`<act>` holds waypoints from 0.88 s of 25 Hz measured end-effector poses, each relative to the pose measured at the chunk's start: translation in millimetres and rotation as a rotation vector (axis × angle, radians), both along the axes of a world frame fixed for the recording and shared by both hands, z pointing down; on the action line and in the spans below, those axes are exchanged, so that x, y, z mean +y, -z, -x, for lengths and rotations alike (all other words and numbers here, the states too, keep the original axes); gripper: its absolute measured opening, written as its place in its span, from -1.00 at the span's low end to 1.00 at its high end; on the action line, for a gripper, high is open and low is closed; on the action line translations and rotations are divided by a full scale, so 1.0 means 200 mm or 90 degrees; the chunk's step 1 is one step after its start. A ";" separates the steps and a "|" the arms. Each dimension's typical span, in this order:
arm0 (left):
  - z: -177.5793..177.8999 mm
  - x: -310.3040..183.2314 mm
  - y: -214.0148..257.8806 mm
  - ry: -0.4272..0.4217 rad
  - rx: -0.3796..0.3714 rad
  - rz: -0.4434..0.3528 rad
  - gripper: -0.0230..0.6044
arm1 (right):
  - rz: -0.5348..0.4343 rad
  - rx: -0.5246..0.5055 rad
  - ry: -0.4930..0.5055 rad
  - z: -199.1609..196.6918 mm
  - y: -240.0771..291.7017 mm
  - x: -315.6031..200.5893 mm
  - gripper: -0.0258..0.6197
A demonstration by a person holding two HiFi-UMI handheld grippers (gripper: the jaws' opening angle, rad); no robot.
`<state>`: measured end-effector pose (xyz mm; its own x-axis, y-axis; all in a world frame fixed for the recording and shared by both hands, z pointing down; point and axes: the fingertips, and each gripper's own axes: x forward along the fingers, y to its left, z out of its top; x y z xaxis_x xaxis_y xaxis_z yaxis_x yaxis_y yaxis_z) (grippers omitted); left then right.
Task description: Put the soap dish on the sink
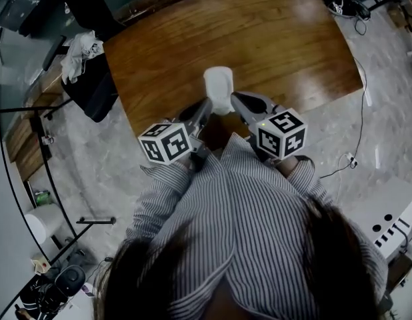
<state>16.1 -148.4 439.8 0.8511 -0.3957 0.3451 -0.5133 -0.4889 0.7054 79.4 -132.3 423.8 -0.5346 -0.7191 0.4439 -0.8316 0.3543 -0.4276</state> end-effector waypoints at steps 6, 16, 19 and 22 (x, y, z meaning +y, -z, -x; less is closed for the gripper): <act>-0.02 0.02 0.00 -0.017 0.006 0.005 -0.93 | 0.001 0.003 0.000 0.00 0.01 0.01 -0.92; 0.00 0.00 -0.04 -0.008 -0.003 0.030 -0.93 | 0.006 0.009 0.008 0.00 0.00 0.02 -0.92; 0.00 0.00 -0.04 -0.008 -0.002 0.030 -0.93 | 0.008 0.017 0.014 0.01 -0.02 0.02 -0.92; 0.00 0.00 -0.04 -0.005 -0.002 0.032 -0.93 | 0.006 0.025 0.020 0.01 -0.02 0.02 -0.92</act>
<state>15.7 -147.8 448.8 0.8531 -0.3709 0.3670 -0.5117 -0.4572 0.7274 76.7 -127.5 427.3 -0.5393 -0.6978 0.4714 -0.8362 0.3773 -0.3980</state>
